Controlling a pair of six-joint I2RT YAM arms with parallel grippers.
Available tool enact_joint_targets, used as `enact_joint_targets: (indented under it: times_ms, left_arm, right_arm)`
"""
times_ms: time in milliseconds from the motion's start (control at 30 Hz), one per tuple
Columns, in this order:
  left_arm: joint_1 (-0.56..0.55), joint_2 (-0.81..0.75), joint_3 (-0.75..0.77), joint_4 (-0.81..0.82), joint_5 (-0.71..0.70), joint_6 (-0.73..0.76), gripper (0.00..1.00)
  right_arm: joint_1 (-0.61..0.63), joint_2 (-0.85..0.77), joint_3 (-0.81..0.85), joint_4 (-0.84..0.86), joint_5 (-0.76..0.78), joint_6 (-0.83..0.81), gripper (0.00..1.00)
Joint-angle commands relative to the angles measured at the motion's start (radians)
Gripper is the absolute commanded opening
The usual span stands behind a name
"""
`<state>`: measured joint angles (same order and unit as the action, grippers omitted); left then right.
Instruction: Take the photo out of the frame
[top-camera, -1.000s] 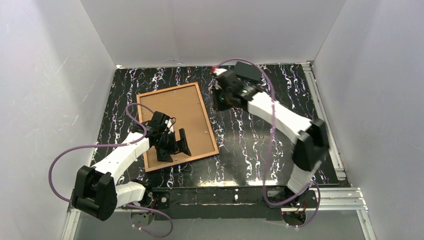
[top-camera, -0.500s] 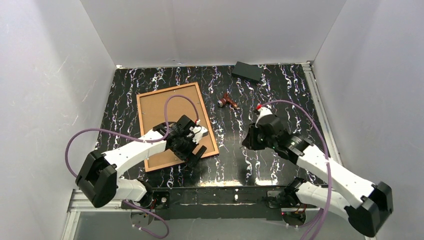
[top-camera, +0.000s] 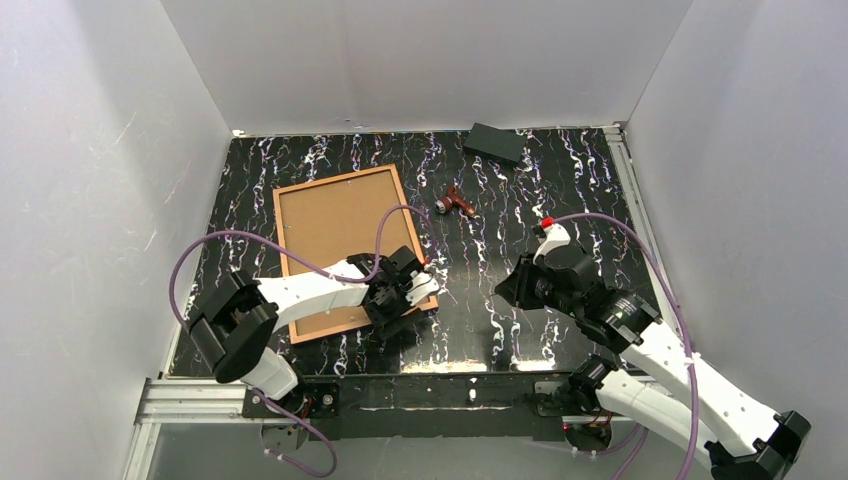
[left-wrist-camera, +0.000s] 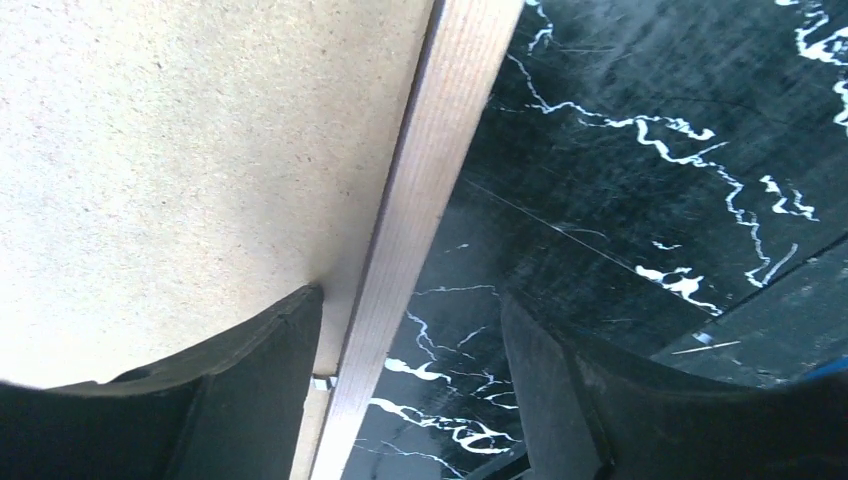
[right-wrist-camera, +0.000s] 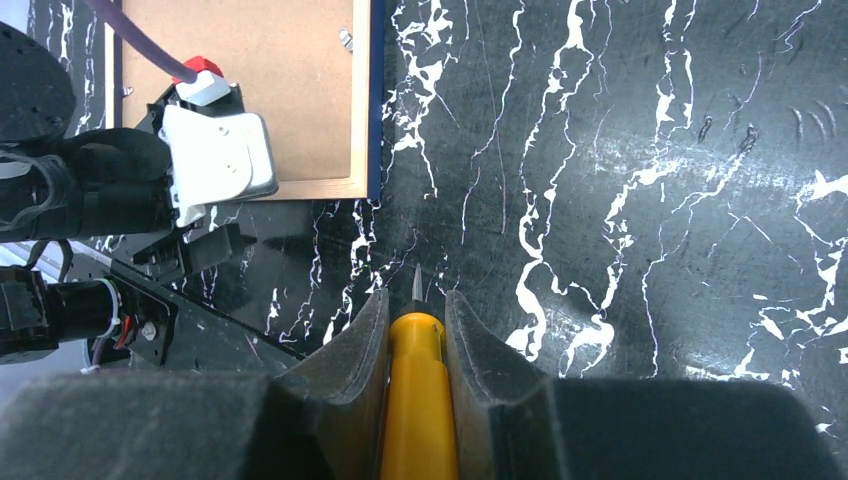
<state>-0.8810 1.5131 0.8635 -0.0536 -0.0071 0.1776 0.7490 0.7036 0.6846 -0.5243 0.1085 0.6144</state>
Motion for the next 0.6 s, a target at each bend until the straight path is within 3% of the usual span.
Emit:
enact_joint_targets:
  times_ms: [0,233,367,467,567]
  left_arm:
    - [-0.002,0.038,0.016,-0.068,-0.073,0.031,0.6]
    - [-0.023,0.072,0.006,-0.057,-0.219,-0.055,0.35]
    - [-0.029,0.133,0.038,-0.104,-0.352,-0.195,0.08]
    - [-0.029,0.177,0.054,-0.127,-0.419,-0.302,0.0]
    - [-0.029,0.195,0.073,-0.143,-0.451,-0.394,0.0]
  right_arm:
    - [-0.001,-0.037,-0.002,-0.012,0.028,0.009,0.01]
    - [0.0,-0.022,-0.015,0.01,0.019,0.018,0.01]
    - [-0.001,0.02,0.001,0.016,0.007,0.005,0.01]
    - [0.0,0.039,0.009,0.016,0.0,-0.003,0.01]
    - [-0.001,0.039,0.006,0.016,0.001,-0.009,0.01]
